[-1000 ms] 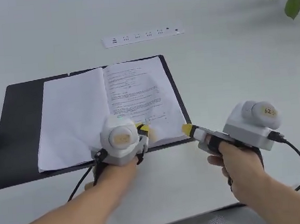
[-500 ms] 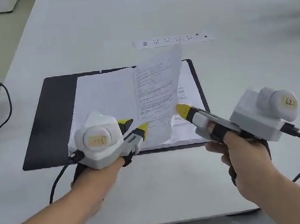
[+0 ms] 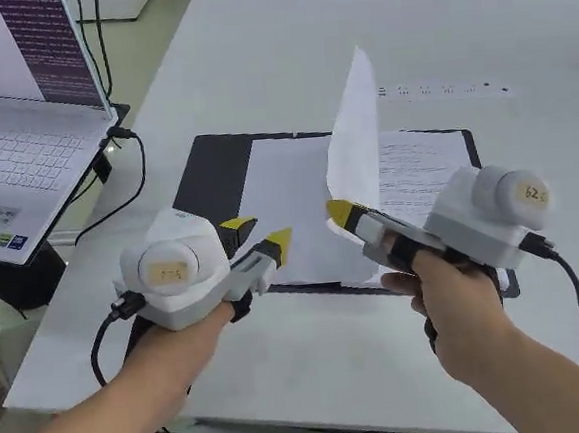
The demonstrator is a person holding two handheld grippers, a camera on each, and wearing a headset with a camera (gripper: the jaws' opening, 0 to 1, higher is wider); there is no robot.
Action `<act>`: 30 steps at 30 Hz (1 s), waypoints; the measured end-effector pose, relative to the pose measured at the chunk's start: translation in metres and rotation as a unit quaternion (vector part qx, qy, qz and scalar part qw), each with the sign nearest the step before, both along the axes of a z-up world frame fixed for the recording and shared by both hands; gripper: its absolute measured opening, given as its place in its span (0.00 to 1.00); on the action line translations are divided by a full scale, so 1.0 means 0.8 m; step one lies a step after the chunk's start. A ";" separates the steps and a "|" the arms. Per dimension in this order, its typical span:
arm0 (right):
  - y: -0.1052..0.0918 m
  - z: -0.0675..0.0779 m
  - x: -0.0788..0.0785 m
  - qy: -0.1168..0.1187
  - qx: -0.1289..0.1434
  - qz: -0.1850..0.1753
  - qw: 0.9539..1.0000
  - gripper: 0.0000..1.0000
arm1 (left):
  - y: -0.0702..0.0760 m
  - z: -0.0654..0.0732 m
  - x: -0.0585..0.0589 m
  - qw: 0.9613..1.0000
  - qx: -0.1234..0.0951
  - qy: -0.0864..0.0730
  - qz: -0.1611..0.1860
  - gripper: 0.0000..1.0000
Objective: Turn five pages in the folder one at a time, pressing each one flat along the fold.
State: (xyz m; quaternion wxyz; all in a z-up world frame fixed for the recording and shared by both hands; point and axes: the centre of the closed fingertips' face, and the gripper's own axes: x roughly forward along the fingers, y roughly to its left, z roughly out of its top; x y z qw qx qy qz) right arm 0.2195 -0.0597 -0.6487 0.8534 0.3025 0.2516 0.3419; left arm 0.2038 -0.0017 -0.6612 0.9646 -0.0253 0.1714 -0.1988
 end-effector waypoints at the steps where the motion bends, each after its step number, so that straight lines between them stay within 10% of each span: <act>1: 0.003 -0.001 0.000 0.000 -0.001 0.001 1.000 0.00 | 0.006 0.001 -0.003 1.000 0.001 0.001 0.004 0.25; 16: 0.096 -0.090 0.013 0.044 -0.062 0.057 0.996 0.00 | 0.102 -0.008 -0.045 0.998 0.019 0.022 0.060 0.25; 30: 0.126 -0.154 0.012 0.099 -0.085 0.076 0.989 0.00 | 0.115 -0.042 -0.067 0.996 0.024 0.057 0.065 0.25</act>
